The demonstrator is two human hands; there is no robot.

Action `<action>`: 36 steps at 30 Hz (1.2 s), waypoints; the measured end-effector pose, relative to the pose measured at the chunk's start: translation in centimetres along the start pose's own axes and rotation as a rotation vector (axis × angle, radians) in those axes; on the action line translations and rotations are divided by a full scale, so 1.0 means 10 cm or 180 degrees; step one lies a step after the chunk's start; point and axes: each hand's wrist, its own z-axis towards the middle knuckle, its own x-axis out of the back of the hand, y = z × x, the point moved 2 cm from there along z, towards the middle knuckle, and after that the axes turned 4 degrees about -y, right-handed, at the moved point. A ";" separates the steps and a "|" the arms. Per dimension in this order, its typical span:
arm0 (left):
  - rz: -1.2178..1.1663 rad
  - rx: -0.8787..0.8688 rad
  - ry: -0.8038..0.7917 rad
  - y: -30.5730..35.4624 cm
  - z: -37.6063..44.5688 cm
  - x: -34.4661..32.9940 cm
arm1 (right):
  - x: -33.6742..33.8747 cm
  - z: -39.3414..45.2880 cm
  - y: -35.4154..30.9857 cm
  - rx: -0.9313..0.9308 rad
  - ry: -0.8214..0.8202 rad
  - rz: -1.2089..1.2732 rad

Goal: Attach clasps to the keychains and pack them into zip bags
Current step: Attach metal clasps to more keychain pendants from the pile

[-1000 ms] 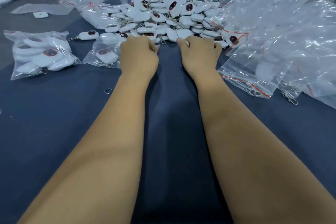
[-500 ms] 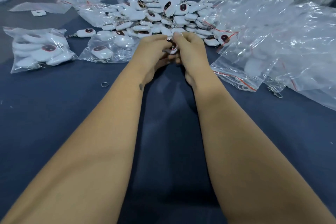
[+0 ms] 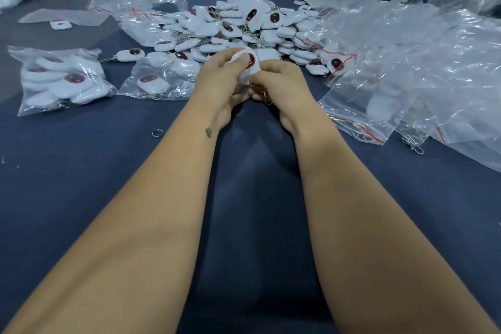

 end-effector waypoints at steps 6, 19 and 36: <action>0.0103 -0.0069 -0.0256 0.00 0.00 -0.01 | -0.01 -0.05 -0.05 0.0221 -0.0147 -0.0004; 0.0392 0.0021 -0.0291 -0.02 0.00 -0.04 | -0.02 -0.04 -0.03 0.0072 0.0078 0.0024; 0.0349 0.0026 -0.0383 -0.02 -0.02 -0.08 | -0.01 -0.02 -0.06 -0.0100 0.0197 0.0297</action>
